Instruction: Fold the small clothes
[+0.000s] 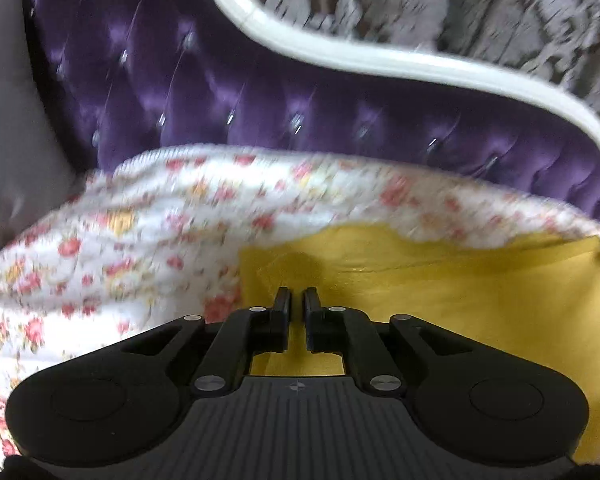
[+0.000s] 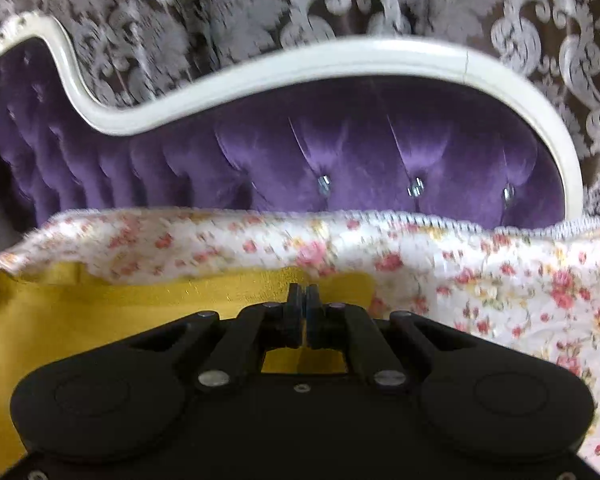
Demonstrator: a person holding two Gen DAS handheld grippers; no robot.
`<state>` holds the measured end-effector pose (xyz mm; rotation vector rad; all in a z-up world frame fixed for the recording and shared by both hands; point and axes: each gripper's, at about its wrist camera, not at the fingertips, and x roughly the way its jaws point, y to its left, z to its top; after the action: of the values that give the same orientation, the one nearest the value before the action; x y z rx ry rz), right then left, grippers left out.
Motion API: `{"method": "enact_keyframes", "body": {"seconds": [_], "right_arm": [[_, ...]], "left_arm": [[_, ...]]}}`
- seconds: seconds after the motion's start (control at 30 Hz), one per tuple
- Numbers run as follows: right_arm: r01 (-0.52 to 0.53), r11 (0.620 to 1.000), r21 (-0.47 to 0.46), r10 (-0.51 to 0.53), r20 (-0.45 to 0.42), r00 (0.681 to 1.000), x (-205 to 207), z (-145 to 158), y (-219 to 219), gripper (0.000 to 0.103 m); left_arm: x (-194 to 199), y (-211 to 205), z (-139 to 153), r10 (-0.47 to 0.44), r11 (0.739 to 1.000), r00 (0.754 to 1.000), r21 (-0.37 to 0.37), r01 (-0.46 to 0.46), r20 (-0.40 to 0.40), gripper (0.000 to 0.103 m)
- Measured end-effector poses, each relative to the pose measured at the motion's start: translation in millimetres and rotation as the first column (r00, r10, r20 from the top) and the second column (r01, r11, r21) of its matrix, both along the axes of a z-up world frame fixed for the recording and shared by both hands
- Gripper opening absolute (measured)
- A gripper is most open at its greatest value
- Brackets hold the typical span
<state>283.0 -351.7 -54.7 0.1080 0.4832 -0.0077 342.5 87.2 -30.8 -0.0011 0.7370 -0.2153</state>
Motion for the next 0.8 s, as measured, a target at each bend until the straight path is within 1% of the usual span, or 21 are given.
{"method": "enact_keyframes", "body": {"seconds": [0.07,0.1,0.13,0.17,0.2,0.27,0.33,0.43,0.5,0.53,0.57,0.6,0.63,0.67,0.73,0.8], "right_arm": [[0.018,1.0,-0.006,-0.018,-0.03,0.999,3.9,-8.0,-2.1,0.007],[0.035,0.999,-0.017,-0.036,-0.047,0.998,5.2,-11.9,-3.3,0.007],[0.051,0.998,-0.024,-0.052,-0.069,0.996,7.3,-16.8,-5.8,0.005],[0.06,0.998,-0.016,-0.061,-0.083,0.995,8.2,-21.6,-9.1,0.003],[0.065,0.998,-0.005,-0.066,-0.085,0.994,7.6,-23.9,-11.6,0.003],[0.072,0.997,0.017,-0.071,-0.078,0.994,4.6,-23.6,-15.8,0.003],[0.077,0.997,0.012,-0.076,-0.07,0.995,1.1,-17.6,-15.6,0.005],[0.099,0.995,0.018,-0.099,-0.025,0.995,-9.0,0.0,-15.8,0.018],[0.104,0.994,0.043,-0.105,0.011,0.994,-19.1,12.9,-16.8,0.019],[0.096,0.994,0.051,-0.098,0.029,0.995,-25.2,19.6,-15.7,0.021],[0.081,0.995,0.05,-0.084,0.046,0.995,-32.9,25.2,-12.6,0.035],[0.064,0.997,0.047,-0.067,0.057,0.996,-38.5,28.4,-8.9,0.043],[0.038,0.998,0.04,-0.041,0.064,0.997,-46.5,31.5,-3.4,0.054],[0.013,0.999,0.032,-0.015,0.065,0.998,-54.2,33.0,2.9,0.058],[-0.039,0.999,0.0,0.039,0.051,0.998,-67.2,32.1,18.8,0.057],[-0.092,0.995,-0.042,0.093,0.024,0.995,-78.7,25.9,37.4,0.061]], "left_arm": [[6.2,4.7,-12.1,0.025,0.999,0.999,0.029,-0.024,-0.036,0.013],[9.1,7.7,-16.7,0.042,0.998,0.998,0.04,-0.04,-0.05,0.022],[11.0,11.8,-21.4,0.056,0.998,0.997,0.043,-0.054,-0.061,0.034],[13.0,17.5,-25.9,0.072,0.997,0.995,0.039,-0.069,-0.067,0.039],[12.9,22.3,-27.3,0.083,0.996,0.994,0.028,-0.081,-0.064,0.046],[11.4,29.5,-25.5,0.102,0.995,0.992,0.011,-0.101,-0.068,0.046],[5.5,31.9,-17.3,0.11,0.994,0.992,0.016,-0.109,-0.062,0.046],[-10.5,33.0,2.8,0.093,0.996,0.996,0.005,-0.093,-0.015,0.047],[-24.5,32.7,16.6,0.086,0.996,0.996,-0.009,-0.086,0.017,0.051],[-33.1,32.1,22.6,0.079,0.997,0.996,-0.019,-0.078,0.03,0.052],[-43.8,30.7,28.4,0.065,0.998,0.997,-0.03,-0.063,0.041,0.053],[-48.7,27.7,30.6,0.05,0.998,0.998,-0.037,-0.048,0.044,0.057],[-57.2,24.0,32.7,0.03,0.999,0.999,-0.042,-0.028,0.044,0.06],[-64.7,17.8,32.8,0.005,0.999,0.999,-0.043,-0.003,0.038,0.061],[-80.0,6.8,30.8,-0.043,0.998,0.999,-0.036,0.044,0.018,0.061],[-95.1,-4.4,26.4,-0.086,0.996,0.996,-0.022,0.086,-0.001,0.062]]}}
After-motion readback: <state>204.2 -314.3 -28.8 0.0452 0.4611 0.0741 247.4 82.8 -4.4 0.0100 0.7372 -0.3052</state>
